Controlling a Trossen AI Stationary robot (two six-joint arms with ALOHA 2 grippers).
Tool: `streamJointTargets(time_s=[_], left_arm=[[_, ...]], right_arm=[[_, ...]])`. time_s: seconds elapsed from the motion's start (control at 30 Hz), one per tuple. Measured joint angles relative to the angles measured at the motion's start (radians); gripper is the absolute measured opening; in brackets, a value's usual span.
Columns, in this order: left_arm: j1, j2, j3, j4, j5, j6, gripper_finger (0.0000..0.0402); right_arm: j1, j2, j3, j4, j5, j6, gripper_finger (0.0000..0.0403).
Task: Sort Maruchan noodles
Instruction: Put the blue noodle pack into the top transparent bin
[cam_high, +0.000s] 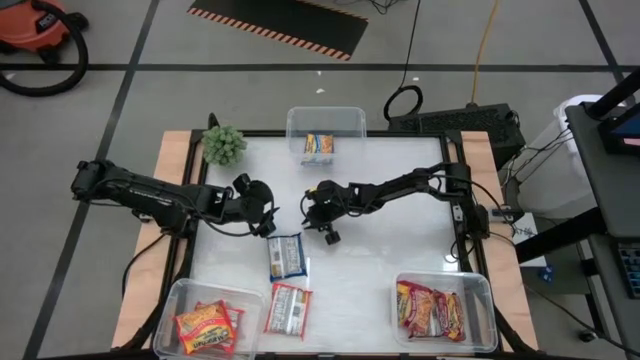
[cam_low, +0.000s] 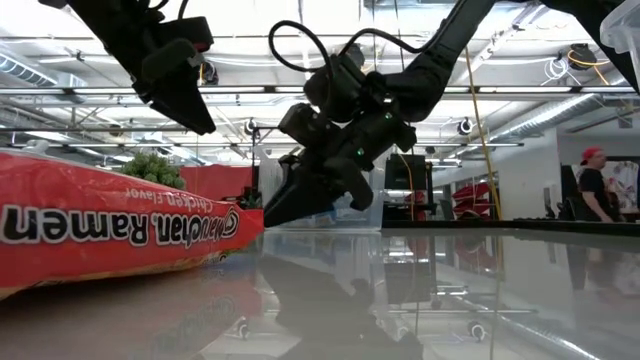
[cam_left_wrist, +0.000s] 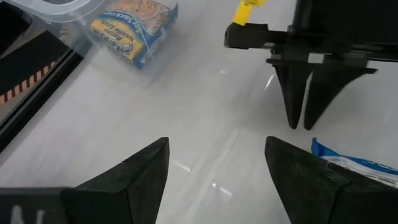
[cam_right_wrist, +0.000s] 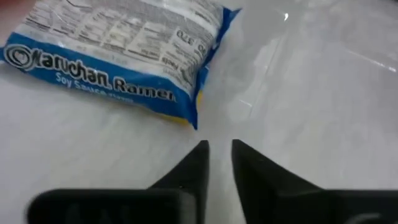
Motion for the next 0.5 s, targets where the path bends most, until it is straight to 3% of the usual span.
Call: streamJointTargets(time_s=[0.27,0.5], left_arm=[[0.0,0.0,0.0,0.0,0.0,-0.015,0.0269],[0.0,0.0,0.0,0.0,0.0,-0.026,0.0269]], right_arm=[[0.007,0.033,0.0,0.068,-0.051,0.035,0.0165],[0.027,0.08,0.0,0.152,-0.055,0.022,0.0186]])
